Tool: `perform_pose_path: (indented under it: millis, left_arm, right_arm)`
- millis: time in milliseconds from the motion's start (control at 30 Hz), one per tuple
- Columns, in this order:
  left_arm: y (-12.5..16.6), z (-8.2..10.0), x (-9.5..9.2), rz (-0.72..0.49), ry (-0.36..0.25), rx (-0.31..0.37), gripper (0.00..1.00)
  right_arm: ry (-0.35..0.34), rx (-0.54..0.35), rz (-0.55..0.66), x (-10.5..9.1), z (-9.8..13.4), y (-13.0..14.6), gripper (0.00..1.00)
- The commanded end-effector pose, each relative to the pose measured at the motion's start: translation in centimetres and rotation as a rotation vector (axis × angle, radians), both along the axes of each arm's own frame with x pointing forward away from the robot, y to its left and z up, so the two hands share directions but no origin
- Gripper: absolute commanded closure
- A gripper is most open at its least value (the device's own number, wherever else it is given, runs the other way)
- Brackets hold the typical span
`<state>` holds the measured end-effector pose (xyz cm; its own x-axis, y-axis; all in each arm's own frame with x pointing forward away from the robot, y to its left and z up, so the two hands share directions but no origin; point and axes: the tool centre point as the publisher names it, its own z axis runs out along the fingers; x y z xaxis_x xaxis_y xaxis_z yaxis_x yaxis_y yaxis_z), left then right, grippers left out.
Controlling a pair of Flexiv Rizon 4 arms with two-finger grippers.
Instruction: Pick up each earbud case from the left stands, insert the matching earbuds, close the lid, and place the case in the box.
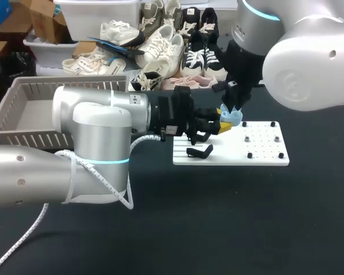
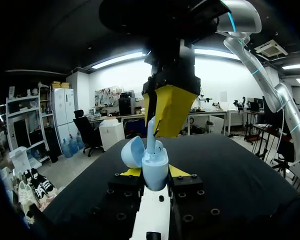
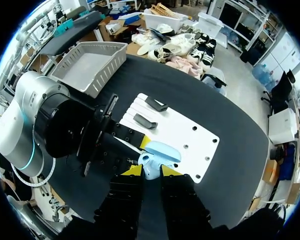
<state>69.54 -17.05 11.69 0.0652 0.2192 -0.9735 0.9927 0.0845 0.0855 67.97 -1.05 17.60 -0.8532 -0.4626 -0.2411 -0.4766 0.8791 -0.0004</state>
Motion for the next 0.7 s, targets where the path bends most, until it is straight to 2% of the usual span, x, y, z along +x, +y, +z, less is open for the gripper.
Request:
perform_pose_path:
  millis: [33,700]
  left_arm:
    - [-0.01,-0.09,-0.03,0.003,-0.002,-0.004,1.00]
    - [-0.01,-0.09,-0.03,0.003,-0.002,-0.004,1.00]
  right_arm:
    - [-0.005,0.001,-0.003,-0.45,-0.15,-0.10,1.00]
    - [0.007,-0.007,-0.006,-0.44,-0.92,0.38,1.00]
